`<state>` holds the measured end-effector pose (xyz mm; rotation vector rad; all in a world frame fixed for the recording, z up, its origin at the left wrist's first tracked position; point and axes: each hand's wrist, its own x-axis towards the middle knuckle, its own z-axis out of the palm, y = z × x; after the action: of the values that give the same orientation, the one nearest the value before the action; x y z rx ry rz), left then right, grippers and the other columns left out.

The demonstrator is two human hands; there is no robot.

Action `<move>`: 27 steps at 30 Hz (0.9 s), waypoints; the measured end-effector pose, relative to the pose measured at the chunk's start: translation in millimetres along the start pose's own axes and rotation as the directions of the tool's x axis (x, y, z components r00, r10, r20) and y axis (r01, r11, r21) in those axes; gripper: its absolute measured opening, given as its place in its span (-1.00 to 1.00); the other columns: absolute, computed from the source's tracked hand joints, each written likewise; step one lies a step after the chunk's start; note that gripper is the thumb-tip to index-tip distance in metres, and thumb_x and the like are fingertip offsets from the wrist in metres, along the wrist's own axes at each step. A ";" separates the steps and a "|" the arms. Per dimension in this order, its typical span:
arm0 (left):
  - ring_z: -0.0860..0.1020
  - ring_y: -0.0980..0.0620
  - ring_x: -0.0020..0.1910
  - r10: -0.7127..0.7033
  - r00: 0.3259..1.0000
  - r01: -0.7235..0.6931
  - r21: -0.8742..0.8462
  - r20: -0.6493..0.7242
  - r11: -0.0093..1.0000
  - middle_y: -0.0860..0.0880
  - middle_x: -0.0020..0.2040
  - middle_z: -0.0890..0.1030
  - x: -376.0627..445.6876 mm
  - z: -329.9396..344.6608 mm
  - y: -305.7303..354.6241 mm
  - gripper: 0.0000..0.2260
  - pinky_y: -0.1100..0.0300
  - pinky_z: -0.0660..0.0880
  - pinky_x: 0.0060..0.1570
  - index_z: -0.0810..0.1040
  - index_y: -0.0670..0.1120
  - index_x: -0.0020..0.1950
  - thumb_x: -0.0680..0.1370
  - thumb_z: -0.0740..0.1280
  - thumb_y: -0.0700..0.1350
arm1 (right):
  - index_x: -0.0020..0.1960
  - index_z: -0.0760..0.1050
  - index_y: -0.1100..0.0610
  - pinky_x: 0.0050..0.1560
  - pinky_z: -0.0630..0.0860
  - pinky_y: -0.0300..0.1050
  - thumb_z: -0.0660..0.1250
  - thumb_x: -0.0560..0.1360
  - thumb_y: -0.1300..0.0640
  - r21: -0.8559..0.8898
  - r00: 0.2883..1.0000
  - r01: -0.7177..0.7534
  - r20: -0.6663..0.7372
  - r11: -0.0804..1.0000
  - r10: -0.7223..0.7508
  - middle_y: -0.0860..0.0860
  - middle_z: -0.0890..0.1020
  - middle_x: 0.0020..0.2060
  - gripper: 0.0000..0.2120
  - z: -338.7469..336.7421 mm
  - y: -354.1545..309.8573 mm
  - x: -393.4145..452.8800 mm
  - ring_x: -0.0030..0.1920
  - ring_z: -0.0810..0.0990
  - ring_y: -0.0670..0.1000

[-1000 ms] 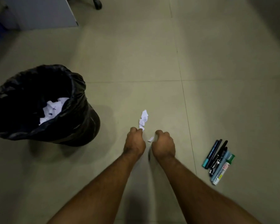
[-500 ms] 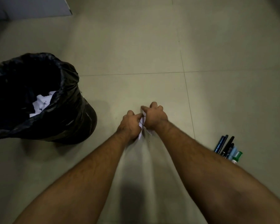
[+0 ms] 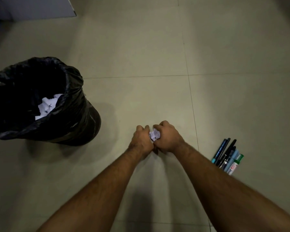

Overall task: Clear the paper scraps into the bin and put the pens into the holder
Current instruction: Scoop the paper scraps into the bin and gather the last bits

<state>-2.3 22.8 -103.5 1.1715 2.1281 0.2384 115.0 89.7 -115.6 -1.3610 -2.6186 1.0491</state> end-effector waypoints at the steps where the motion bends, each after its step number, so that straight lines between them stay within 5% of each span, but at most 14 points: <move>1: 0.51 -0.19 0.19 0.009 1.000 -0.009 -0.001 0.015 1.000 -0.18 0.25 0.38 0.6 -0.6 0.0 -0.53 0.00 0.50 0.20 0.42 -0.13 0.35 0.47 0.39 -0.09 | -0.10 0.52 0.10 -0.14 0.52 -0.07 0.34 0.39 -0.06 -0.020 1.000 0.021 0.012 1.000 -0.020 0.08 0.47 -0.11 -0.76 0.5 1.4 -0.6 -0.13 0.54 0.14; 5: 0.57 -0.13 -0.05 0.037 0.999 -0.039 -0.076 -0.024 0.996 -0.10 0.02 0.44 -0.5 -1.0 -1.6 -0.81 0.07 0.55 -0.02 0.59 -0.06 0.03 0.49 0.36 -0.01 | 0.03 0.59 0.11 -0.15 0.51 -0.07 0.33 0.48 -0.02 -0.066 0.999 0.006 -0.047 0.998 -0.009 0.10 0.52 -0.07 -0.77 7.1 4.2 -6.2 -0.11 0.57 0.14; 10: 0.56 -0.10 -0.13 0.010 0.994 -0.015 -0.049 -0.111 0.999 -0.03 -0.10 0.45 -2.8 10.7 -0.3 -0.82 0.22 0.35 -0.25 0.62 -0.08 -0.09 0.54 0.28 -0.02 | 0.06 0.65 0.06 -0.16 0.51 -0.09 0.26 0.57 -0.04 -0.092 0.994 -0.024 -0.106 0.995 0.014 0.07 0.56 -0.10 -0.74 13.3 6.3 -11.2 -0.14 0.60 0.10; 14: 0.55 -0.10 -0.09 -0.001 0.983 0.006 0.025 -0.185 1.000 -0.09 -0.04 0.54 -6.4 15.8 1.3 -0.79 0.19 0.42 -0.16 0.66 -0.11 -0.03 0.56 0.24 -0.12 | 0.06 0.66 0.11 -0.15 0.45 -0.07 0.04 0.68 -0.03 -0.202 0.986 -0.031 -0.168 0.979 -0.003 0.13 0.60 -0.13 -0.56 20.0 5.5 -15.2 -0.13 0.60 0.17; 19: 0.58 -0.11 0.02 -0.099 0.969 0.088 -0.058 -0.224 0.994 -0.09 0.03 0.61 -5.6 18.7 2.4 -0.81 0.20 0.42 -0.10 0.66 -0.12 0.00 0.51 0.27 -0.21 | 0.03 0.65 0.14 -0.15 0.49 -0.04 0.05 0.69 0.00 -0.189 0.973 -0.056 -0.231 0.980 0.011 0.14 0.63 -0.16 -0.58 26.0 8.3 -17.0 -0.15 0.61 0.19; 24: 0.54 -0.15 0.05 -0.099 0.947 0.077 -0.084 -0.305 0.994 -0.14 0.08 0.54 -15.2 25.4 4.5 -0.84 0.06 0.51 0.02 0.56 -0.15 0.06 0.51 0.31 -0.15 | -0.02 0.63 0.10 -0.16 0.35 -0.16 0.20 0.62 0.04 0.155 0.928 -0.124 -0.332 0.980 0.169 0.09 0.63 -0.14 -0.75 21.3 19.2 -27.4 -0.12 0.58 0.12; 27: 0.51 -0.13 0.09 -0.110 0.961 0.114 0.001 -0.255 0.993 -0.13 0.10 0.50 -19.6 29.1 9.3 -0.71 0.00 0.53 0.07 0.53 -0.16 0.09 0.49 0.40 0.01 | -0.04 0.61 0.10 -0.15 0.33 -0.19 0.22 0.61 0.04 0.220 0.909 -0.155 -0.349 0.963 0.226 0.07 0.65 -0.13 -0.78 21.8 19.0 -24.8 -0.11 0.58 0.09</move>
<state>29.8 7.8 -111.6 1.0723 2.4164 0.3366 137.6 67.0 -136.2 -1.6109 -2.0967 0.9166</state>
